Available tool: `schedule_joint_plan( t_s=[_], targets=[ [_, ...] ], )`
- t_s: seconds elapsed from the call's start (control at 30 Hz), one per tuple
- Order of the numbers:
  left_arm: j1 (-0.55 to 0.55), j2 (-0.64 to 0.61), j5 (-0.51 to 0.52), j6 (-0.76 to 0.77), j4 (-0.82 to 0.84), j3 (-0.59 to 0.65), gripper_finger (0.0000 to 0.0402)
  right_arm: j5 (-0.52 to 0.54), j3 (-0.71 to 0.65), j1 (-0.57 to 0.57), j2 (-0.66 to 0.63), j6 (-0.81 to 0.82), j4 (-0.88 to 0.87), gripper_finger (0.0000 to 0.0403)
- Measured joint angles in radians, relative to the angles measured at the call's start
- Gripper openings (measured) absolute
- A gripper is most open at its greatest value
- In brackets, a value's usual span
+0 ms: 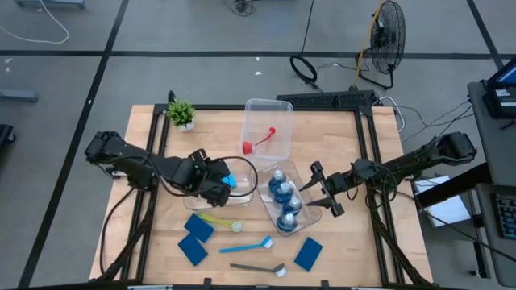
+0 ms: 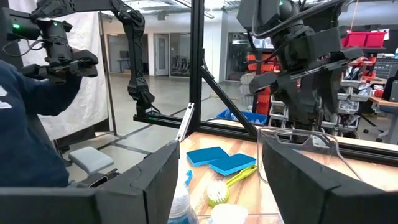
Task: Pick & Place Kitchen Sink Supplies
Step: Put the blue sponge into the left transparent bin
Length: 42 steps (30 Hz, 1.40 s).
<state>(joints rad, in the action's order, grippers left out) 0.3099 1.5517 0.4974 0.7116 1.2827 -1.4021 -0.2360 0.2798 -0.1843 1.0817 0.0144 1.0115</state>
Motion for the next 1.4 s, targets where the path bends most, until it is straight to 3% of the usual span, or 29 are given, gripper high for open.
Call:
schedule_joint_plan(
  t_s=[0.13,0.3,0.47,0.57,0.63,0.77,0.93,1.1,1.4],
  targets=[
    [0.000,0.000,0.003,-0.009,0.000,0.000,0.0252,0.006,0.005,-0.065,0.000,-0.055,0.017,0.0222],
    [0.000,0.000,0.007,-0.056,0.000,0.000,0.0261,0.128,0.143,-0.271,0.010,-0.088,-0.087,0.0247],
    [0.000,0.000,0.035,-0.064,-0.001,0.000,0.0263,0.447,0.447,-0.498,0.144,-0.131,-0.508,0.0275],
    [0.001,0.000,0.035,-0.075,-0.001,0.000,0.0259,0.615,0.651,-0.553,0.287,-0.032,-0.785,0.0282],
    [0.005,0.000,0.033,-0.075,-0.001,0.000,0.0258,0.654,0.776,-0.565,0.385,0.091,-0.983,0.0282],
    [0.013,0.000,0.027,-0.075,-0.001,0.000,0.0263,0.589,0.981,-0.570,0.567,0.353,-1.334,0.0278],
    [0.025,0.000,0.027,-0.063,-0.002,0.000,0.0269,0.416,1.112,-0.570,0.740,0.492,-1.537,0.0283],
    [0.037,0.000,0.026,-0.059,-0.005,0.001,0.0269,0.318,1.123,-0.573,0.826,0.412,-1.592,0.0290],
    [0.039,0.000,0.026,-0.048,-0.013,0.001,0.0269,0.316,1.121,-0.588,0.898,0.232,-1.695,0.0290]
  ],
)
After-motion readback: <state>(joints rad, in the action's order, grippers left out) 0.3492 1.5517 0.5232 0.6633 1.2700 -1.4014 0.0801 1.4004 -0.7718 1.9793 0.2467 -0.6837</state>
